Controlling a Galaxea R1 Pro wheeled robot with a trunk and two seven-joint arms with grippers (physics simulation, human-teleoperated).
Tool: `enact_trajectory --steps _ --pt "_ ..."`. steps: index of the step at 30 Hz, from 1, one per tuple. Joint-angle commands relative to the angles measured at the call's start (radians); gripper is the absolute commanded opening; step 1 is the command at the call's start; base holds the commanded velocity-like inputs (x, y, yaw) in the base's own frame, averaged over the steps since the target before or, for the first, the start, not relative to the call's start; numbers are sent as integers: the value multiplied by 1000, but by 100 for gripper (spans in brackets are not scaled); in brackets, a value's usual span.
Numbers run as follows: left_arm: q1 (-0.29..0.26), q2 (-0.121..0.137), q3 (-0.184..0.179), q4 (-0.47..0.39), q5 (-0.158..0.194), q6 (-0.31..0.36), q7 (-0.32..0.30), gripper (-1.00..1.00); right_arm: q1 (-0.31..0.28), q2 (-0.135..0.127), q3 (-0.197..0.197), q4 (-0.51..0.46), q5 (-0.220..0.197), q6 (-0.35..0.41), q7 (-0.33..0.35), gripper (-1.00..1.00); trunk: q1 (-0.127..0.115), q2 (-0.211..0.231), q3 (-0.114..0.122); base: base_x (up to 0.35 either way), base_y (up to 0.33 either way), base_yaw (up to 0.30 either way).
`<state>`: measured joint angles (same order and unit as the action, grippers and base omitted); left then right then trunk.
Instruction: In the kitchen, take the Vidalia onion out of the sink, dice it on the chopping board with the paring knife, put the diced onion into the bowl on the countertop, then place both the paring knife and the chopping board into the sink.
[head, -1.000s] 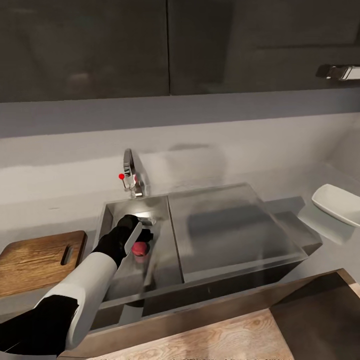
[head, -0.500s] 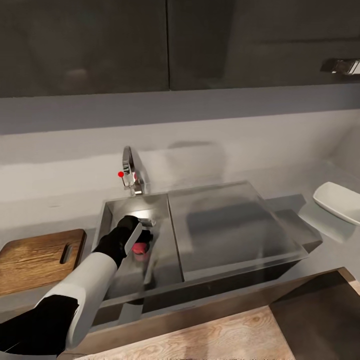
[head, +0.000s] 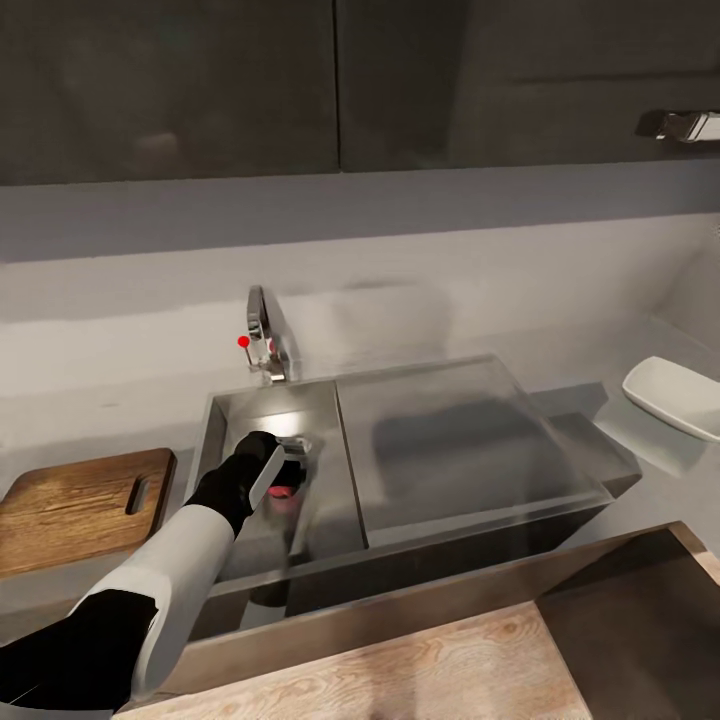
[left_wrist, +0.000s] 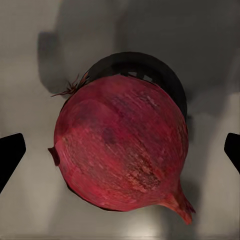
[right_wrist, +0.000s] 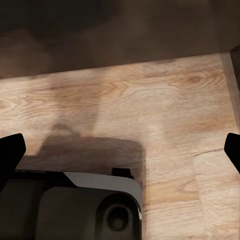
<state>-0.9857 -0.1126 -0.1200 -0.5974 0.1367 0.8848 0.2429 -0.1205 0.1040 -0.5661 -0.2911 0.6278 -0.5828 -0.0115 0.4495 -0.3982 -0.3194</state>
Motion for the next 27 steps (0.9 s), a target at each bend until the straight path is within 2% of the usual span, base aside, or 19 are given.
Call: enact_trajectory --steps 1,10,27 --pt "-1 1 -4 -1 11 3 9 100 -1 0 -8 0 11 -4 -1 100 1 -2 -2 -8 0 0" --pt "-1 1 -4 -1 11 3 9 100 -1 -4 -8 0 13 -5 -1 100 1 -2 -2 -1 0 0" --pt "-1 2 -4 -1 10 3 7 100 -1 5 -8 0 13 -3 -1 100 1 -2 -9 0 0 0"
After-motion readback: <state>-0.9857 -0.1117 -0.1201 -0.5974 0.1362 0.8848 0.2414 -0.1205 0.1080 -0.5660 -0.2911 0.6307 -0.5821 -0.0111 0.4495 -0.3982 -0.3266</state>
